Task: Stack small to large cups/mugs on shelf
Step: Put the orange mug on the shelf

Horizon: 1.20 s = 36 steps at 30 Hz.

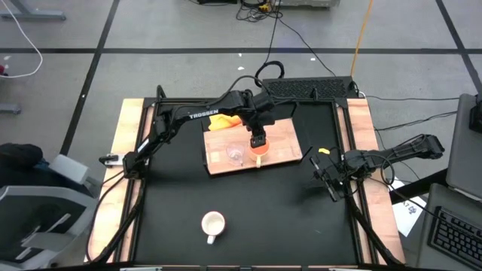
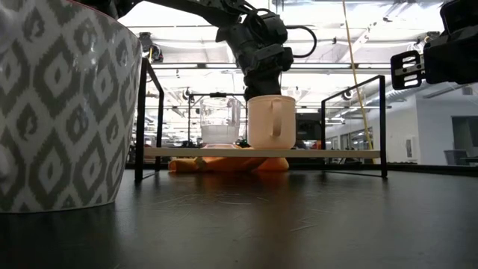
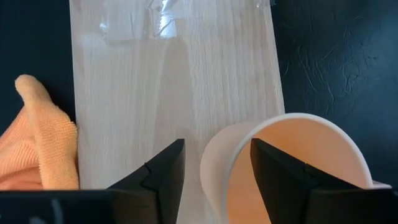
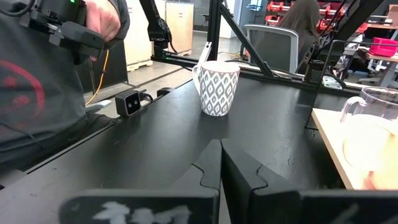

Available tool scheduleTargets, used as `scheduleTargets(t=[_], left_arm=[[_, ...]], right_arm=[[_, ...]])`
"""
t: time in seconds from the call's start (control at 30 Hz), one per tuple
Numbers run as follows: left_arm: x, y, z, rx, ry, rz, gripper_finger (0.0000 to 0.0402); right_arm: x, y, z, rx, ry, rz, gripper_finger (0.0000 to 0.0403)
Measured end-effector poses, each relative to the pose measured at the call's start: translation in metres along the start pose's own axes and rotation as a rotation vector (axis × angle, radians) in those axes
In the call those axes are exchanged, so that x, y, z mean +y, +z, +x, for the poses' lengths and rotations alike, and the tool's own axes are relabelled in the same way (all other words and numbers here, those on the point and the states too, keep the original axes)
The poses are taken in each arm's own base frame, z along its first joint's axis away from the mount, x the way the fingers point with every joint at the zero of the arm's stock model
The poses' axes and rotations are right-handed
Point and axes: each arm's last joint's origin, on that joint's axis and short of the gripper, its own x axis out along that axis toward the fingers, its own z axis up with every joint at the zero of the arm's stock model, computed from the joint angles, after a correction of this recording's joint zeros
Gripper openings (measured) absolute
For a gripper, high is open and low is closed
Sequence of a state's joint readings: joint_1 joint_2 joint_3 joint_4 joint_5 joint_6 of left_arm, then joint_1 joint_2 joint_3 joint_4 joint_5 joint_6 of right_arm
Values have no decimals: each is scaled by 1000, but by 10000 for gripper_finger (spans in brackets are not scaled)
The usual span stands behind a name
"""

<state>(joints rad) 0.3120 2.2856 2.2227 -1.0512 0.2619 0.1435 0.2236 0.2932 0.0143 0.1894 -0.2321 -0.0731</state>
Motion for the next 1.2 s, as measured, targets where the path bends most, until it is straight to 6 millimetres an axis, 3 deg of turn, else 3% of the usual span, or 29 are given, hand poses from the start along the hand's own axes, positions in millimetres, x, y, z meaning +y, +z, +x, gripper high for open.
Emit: scheduleTargets(t=[0.5, 1.2], left_arm=[[-12, 1, 3, 4, -19, -54, 184], [-12, 1, 3, 9, -11, -42, 176]], right_arm=[[0, 0, 0, 0, 0, 1, 0], [0, 0, 0, 0, 0, 5, 0]])
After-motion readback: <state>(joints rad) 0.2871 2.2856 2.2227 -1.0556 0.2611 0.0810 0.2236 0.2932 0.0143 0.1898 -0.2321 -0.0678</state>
